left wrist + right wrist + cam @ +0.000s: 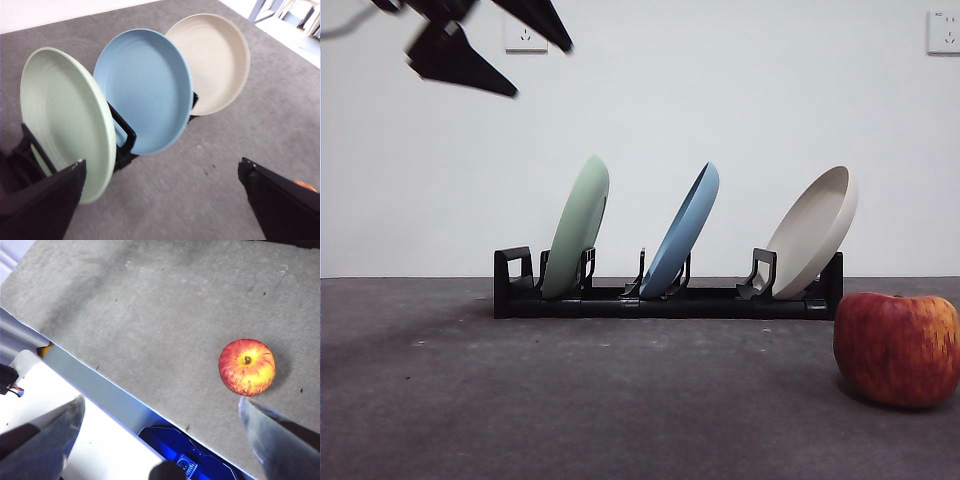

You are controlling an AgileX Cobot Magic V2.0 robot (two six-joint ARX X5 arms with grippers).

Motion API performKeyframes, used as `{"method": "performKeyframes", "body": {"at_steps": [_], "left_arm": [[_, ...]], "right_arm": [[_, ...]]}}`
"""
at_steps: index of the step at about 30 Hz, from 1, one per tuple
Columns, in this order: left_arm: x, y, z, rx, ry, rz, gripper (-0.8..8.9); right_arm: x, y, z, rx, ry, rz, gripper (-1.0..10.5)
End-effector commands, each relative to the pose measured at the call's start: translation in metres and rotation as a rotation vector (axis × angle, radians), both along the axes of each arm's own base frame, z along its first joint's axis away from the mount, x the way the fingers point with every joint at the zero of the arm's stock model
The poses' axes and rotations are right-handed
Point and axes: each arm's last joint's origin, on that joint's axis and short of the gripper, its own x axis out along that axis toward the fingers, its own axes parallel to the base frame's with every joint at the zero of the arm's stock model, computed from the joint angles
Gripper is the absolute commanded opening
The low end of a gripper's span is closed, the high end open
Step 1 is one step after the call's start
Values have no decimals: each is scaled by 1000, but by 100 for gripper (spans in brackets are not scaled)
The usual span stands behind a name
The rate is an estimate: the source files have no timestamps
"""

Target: Take the green plate from the plate rack,put the plate on the table,take the apple from the table,put the apple in the plate

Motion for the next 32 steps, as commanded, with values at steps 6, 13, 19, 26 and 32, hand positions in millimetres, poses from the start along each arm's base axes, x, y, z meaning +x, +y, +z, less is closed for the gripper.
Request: {"method": "performKeyframes", "body": {"at_steps": [6,13,19,26,32], "left_arm": [[52,-24,-30,17,-13,9,535],[79,-33,-60,4,6,55,535],[91,-37,-80,-7,29,72,531],[94,-44,-99,7,84,61,367],[93,-47,-100,10,102,48,122]], "right_arm": [[0,0,1,6,3,-9,661],[0,0,1,7,7,-10,661],[0,0,1,7,7,-10,661],[0,0,1,6,7,-10,661],[0,0,1,6,7,-10,661]]}}
